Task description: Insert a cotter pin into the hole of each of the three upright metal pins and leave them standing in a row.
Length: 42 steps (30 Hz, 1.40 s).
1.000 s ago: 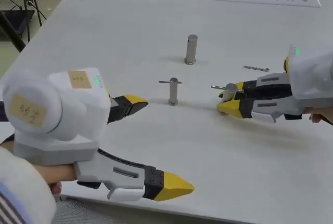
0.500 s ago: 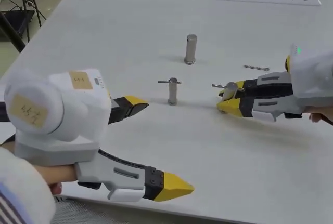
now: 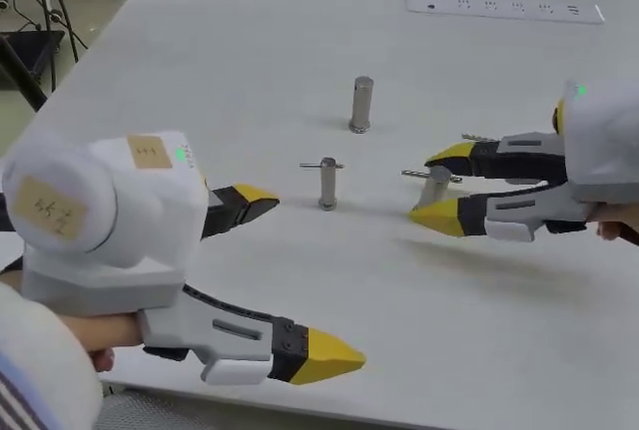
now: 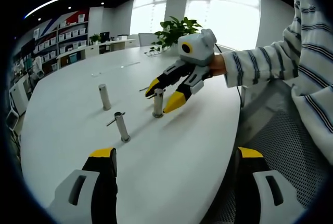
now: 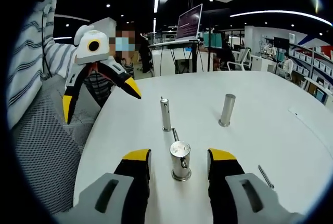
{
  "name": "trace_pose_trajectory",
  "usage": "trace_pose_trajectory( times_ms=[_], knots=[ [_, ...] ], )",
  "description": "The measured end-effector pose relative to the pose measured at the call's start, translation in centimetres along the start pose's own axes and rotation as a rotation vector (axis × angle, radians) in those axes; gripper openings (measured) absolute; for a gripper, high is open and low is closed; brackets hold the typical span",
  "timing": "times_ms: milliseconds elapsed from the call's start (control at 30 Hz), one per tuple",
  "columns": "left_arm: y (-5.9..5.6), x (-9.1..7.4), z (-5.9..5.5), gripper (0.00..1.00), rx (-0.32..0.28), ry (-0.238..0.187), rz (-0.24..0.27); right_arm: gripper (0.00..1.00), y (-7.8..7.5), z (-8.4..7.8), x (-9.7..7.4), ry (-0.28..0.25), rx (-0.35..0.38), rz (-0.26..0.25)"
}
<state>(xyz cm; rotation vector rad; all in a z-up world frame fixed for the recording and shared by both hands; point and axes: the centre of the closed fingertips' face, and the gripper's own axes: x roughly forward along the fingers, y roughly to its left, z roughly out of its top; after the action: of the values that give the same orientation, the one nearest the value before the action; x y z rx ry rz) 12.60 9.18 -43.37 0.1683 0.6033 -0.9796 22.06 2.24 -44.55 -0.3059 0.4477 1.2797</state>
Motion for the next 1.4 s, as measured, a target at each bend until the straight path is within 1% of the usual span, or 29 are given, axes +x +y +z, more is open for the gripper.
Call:
trace_pose_trajectory(
  times_ms=[67,133,167,267,367,500,567,633,700,833,967,1100,1167,1267,1333,1400],
  knots=[
    [0.2,-0.1,0.1,0.94,0.002,-0.002,0.004,0.47,0.3,0.4,-0.7,-0.006,0.004,-0.012],
    [0.3,-0.2,0.3,0.94,0.001,-0.006,0.006,0.52,0.6,0.9,-1.4,-0.012,0.025,-0.022],
    [0.4,-0.3,0.5,0.94,-0.001,-0.012,0.008,0.55,0.6,1.0,-1.7,-0.013,0.029,-0.028],
    [0.7,-0.5,1.0,0.94,-0.011,-0.034,0.014,0.68,1.0,1.5,-2.7,-0.019,0.048,-0.047],
    [1.1,-0.8,1.7,0.94,-0.019,-0.057,0.02,0.75,1.5,2.0,-3.9,-0.029,0.07,-0.068],
    [1.5,-1.1,2.3,0.94,-0.025,-0.075,0.024,0.78,2.1,2.3,-5.2,-0.047,0.106,-0.088],
    [1.6,-1.2,2.6,0.94,-0.028,-0.084,0.025,0.84,2.3,2.3,-5.8,-0.048,0.128,-0.104],
    [1.7,-1.4,2.8,0.94,-0.033,-0.091,0.025,0.87,2.3,2.3,-6.4,-0.051,0.147,-0.122],
    [1.8,-1.5,3.0,0.94,-0.039,-0.101,0.026,0.88,2.4,2.1,-6.9,-0.055,0.177,-0.13],
    [2.1,-1.7,3.3,0.94,-0.048,-0.113,0.032,0.91,2.2,1.2,-7.8,-0.039,0.243,-0.174],
    [2.5,-1.8,3.5,0.94,-0.054,-0.119,0.036,0.95,2.0,0.3,-8.6,-0.039,0.311,-0.209],
    [3.1,-1.8,3.8,0.94,-0.053,-0.117,0.041,0.98,1.7,-0.1,-9.7,-0.086,0.406,-0.256],
    [3.3,-1.8,4.0,0.94,-0.053,-0.12,0.042,0.98,1.7,-0.4,-10.1,-0.089,0.421,-0.268],
    [3.8,-1.7,4.5,0.94,-0.048,-0.127,0.044,0.98,1.6,-1.1,-10.9,-0.082,0.458,-0.302],
    [4.1,-1.6,4.8,0.94,-0.045,-0.129,0.043,0.98,1.4,-1.6,-11.6,-0.089,0.479,-0.32],
    [4.5,-1.5,5.2,0.94,-0.037,-0.131,0.043,0.98,1.4,-1.9,-12.0,-0.09,0.495,-0.334]
  ],
)
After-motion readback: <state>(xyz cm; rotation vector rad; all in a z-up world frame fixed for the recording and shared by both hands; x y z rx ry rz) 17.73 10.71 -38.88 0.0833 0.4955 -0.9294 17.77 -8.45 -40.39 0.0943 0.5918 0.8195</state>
